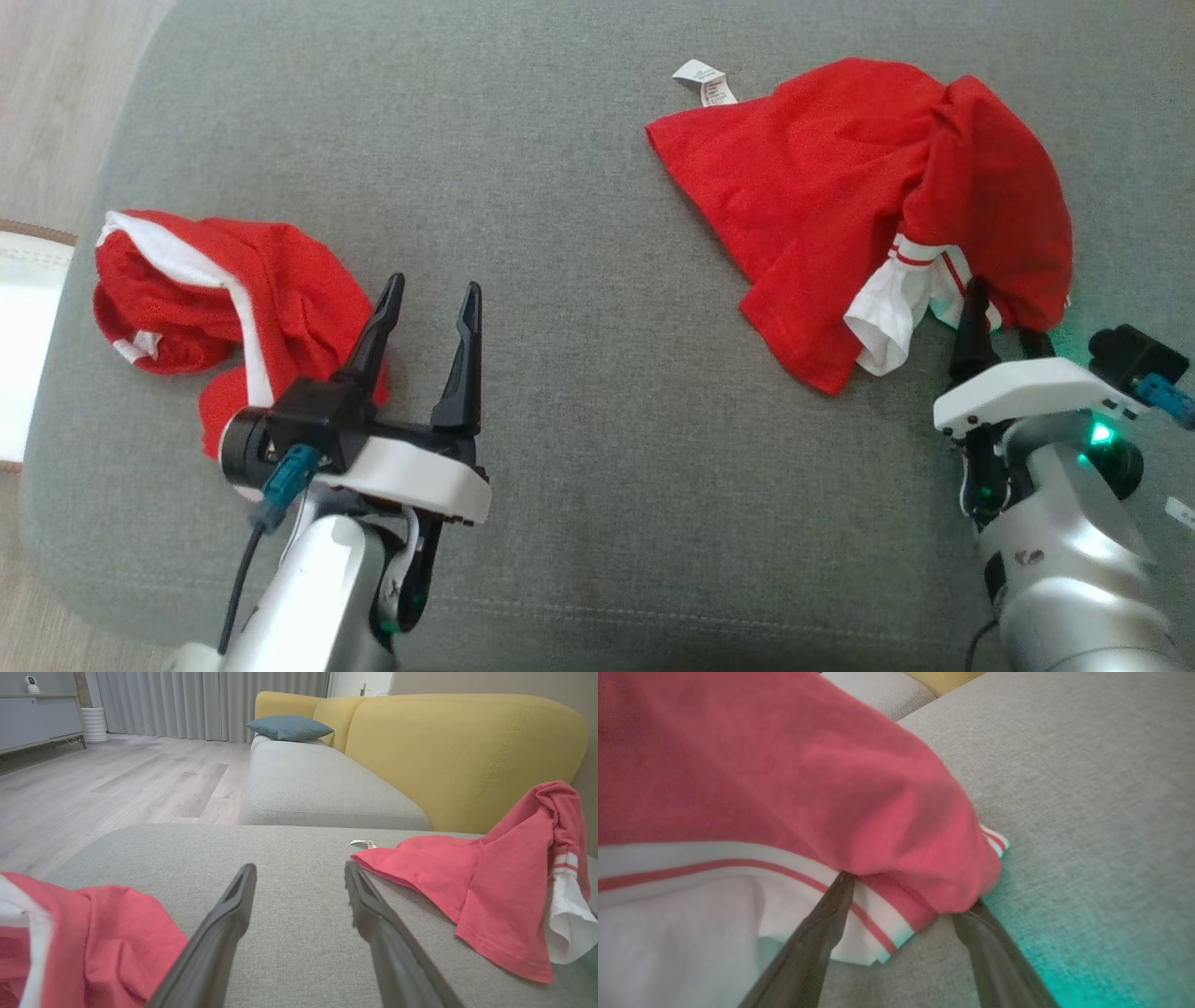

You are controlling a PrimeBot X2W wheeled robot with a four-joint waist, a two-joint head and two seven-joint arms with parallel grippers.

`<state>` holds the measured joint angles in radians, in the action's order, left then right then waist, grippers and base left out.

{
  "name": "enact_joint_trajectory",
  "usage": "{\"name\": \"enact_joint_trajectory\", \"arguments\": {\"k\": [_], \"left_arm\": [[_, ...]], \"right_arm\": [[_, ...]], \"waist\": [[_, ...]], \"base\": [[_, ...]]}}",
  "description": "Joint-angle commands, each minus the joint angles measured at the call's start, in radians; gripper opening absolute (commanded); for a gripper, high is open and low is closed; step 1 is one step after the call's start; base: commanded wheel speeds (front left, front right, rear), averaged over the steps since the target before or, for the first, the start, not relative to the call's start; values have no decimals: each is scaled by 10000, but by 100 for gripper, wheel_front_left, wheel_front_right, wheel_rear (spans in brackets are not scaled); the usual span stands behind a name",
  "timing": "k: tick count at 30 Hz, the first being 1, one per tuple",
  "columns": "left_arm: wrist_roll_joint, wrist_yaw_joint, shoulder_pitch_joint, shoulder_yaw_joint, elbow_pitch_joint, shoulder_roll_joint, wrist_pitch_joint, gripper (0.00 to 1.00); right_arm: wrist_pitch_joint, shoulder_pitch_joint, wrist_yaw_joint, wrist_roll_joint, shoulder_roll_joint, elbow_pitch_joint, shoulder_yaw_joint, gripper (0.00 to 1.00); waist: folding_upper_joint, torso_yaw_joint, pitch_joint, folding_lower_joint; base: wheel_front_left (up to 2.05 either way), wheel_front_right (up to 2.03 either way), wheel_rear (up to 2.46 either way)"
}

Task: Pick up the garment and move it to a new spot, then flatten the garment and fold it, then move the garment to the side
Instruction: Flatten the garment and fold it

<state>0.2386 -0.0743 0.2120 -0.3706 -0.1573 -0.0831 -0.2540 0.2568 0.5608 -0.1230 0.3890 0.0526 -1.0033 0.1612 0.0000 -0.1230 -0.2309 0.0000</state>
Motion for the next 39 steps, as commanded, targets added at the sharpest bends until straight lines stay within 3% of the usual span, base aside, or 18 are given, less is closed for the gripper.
{"name": "enact_joint_trajectory", "arguments": {"k": [1,2,3,8,14,23,27,31,34,39], "left_arm": [[-91,47,456,397,309,-22,-78,100],[-119,71,466,435,299,-11,-78,100],[-146,91,477,472,287,-1,-78,100],[-279,173,447,618,207,45,-78,100],[-294,228,205,811,143,116,-78,100],[-292,250,-378,946,226,214,-78,100],[-235,245,-563,935,305,254,-78,100],[-107,240,-629,904,418,287,-78,100],[-41,223,-621,814,470,305,-78,100],[43,240,-541,621,473,318,-78,100]], "right_arm": [[46,133,-77,71,-24,49,-291,100],[47,198,-77,124,-24,37,-336,76],[47,248,-77,151,-24,108,-374,0],[48,116,-77,491,-24,1083,-398,0],[48,-284,-77,615,-24,3042,745,0],[11,185,-77,-695,-24,5783,3048,0],[-686,849,-77,-1446,-24,7006,3569,0],[-1419,1655,-77,-1804,-24,8299,3321,0],[-1889,2068,-77,-1953,-24,8936,2549,0],[-2310,2147,-77,-2023,-24,8925,888,0]], "waist": [[0,23,-22,0],[0,43,-37,0],[0,70,-41,0],[0,254,172,0],[0,548,745,0],[0,868,1751,0],[0,881,2018,0],[0,766,2111,0],[0,592,2099,0],[0,214,1910,0]], "base": [[0,0,0],[0,0,0],[0,0,0],[0,0,0],[0,0,0],[0,0,0],[0,0,0],[0,0,0],[0,0,0],[0,0,0]]}}
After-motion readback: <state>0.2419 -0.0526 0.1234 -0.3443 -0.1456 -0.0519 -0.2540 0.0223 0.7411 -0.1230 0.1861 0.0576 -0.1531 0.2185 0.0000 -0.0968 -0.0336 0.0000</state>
